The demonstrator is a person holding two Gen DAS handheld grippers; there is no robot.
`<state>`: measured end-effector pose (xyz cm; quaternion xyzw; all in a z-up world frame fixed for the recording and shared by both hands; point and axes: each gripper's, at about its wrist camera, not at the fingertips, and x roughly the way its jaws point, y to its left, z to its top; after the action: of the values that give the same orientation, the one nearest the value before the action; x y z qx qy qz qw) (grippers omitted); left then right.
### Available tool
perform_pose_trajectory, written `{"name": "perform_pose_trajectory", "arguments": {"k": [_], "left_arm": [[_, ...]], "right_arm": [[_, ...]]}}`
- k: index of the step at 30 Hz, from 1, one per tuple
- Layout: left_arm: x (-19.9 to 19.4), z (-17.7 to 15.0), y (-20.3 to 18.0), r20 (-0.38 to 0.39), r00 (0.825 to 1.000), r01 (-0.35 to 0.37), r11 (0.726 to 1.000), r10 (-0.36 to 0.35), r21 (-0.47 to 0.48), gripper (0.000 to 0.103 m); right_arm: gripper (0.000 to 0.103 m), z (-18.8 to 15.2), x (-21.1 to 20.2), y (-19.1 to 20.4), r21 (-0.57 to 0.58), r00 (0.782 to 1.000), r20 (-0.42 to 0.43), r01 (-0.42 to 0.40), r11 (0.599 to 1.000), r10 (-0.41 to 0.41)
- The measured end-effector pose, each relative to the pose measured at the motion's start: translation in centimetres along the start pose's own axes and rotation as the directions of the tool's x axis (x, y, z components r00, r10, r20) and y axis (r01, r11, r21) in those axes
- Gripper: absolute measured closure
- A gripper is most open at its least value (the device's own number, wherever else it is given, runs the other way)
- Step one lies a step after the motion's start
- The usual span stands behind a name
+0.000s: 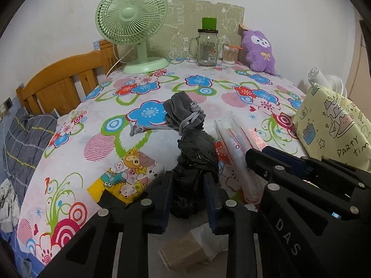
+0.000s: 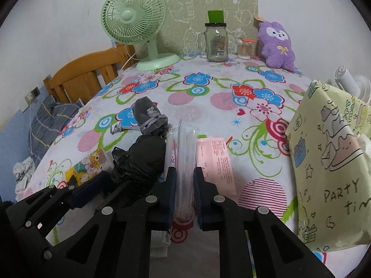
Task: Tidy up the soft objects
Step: 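Grasp the clear plastic bag with the right gripper while the left grasps the black umbrella, then lift the clear plastic bag with the right gripper while the left regrasps the black umbrella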
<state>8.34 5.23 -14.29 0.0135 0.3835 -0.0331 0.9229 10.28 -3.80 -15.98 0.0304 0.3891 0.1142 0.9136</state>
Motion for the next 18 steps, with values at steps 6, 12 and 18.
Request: {"name": "perform_pose_trajectory", "arguments": {"k": [6,12,18], "left_arm": [[-0.5,0.1,-0.2,0.011,1.0,-0.01,1.0,0.01,-0.001,0.093],[-1.2,0.4,-0.5,0.031,0.999,-0.01,1.0,0.009,0.006,0.1],[-2.0,0.9,-0.8,0.054,0.999,-0.003,1.0,0.002,0.012,0.103]], "right_arm": [[0.085,0.0,-0.8,-0.1,0.001,1.0,0.012,-0.001,1.0,0.001],[0.085,0.2,-1.7,-0.2,0.005,0.999,0.033,-0.001,1.0,0.001],[0.085,0.6,-2.6,-0.5,0.012,0.999,0.053,0.0,1.0,-0.001]]}}
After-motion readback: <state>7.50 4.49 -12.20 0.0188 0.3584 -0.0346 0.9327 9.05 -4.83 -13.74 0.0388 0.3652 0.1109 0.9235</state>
